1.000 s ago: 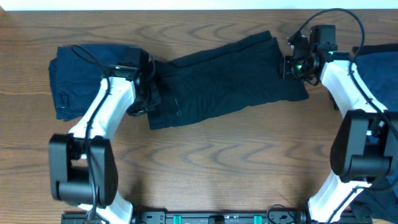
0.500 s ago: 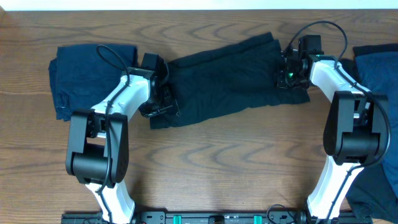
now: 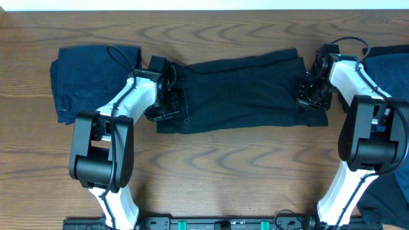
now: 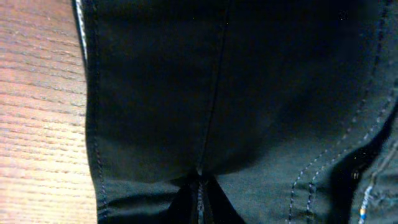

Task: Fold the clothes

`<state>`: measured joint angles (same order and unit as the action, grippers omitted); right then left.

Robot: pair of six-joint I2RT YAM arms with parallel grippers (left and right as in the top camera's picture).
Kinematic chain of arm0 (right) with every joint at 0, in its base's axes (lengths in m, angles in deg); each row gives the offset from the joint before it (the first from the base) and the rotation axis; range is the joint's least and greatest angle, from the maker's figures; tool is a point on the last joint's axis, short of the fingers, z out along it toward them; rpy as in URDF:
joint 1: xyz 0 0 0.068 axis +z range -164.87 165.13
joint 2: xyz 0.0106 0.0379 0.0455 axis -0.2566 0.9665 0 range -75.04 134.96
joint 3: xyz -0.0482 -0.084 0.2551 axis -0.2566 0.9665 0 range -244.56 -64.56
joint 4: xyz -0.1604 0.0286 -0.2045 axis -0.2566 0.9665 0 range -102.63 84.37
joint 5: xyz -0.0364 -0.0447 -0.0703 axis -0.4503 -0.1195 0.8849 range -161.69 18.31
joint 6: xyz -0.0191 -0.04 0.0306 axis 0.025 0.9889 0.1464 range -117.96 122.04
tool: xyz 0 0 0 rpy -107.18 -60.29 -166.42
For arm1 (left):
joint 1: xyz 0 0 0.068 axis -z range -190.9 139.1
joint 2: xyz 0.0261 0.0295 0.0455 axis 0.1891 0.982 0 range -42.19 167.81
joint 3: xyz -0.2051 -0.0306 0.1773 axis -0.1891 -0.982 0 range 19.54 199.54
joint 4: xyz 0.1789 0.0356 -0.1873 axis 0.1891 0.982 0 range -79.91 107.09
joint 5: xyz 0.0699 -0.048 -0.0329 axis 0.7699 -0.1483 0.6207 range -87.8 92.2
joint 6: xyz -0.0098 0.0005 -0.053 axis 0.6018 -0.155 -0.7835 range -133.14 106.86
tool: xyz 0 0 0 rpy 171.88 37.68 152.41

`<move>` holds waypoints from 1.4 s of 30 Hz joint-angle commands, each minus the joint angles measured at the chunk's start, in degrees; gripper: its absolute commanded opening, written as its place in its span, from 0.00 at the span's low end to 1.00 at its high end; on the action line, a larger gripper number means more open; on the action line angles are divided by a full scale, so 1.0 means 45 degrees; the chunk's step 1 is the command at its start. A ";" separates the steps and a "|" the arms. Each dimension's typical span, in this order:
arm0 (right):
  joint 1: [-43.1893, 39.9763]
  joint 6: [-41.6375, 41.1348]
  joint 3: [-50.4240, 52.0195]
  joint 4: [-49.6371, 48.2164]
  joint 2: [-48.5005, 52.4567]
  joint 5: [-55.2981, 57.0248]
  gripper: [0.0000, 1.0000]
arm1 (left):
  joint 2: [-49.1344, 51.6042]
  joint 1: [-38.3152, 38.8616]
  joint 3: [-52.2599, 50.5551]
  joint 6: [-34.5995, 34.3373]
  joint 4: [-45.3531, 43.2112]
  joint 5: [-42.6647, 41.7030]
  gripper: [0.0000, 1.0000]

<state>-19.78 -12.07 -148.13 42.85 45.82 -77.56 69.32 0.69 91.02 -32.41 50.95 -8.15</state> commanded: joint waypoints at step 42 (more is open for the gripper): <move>-0.0073 -0.0291 0.0602 -0.0253 0.0729 0.1540 0.01 | 0.0126 -0.0087 0.0228 0.0117 -0.9578 0.1258 0.13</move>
<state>-19.49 -12.49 -148.07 42.54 45.75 -77.19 72.05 1.15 91.35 -31.43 8.20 -3.60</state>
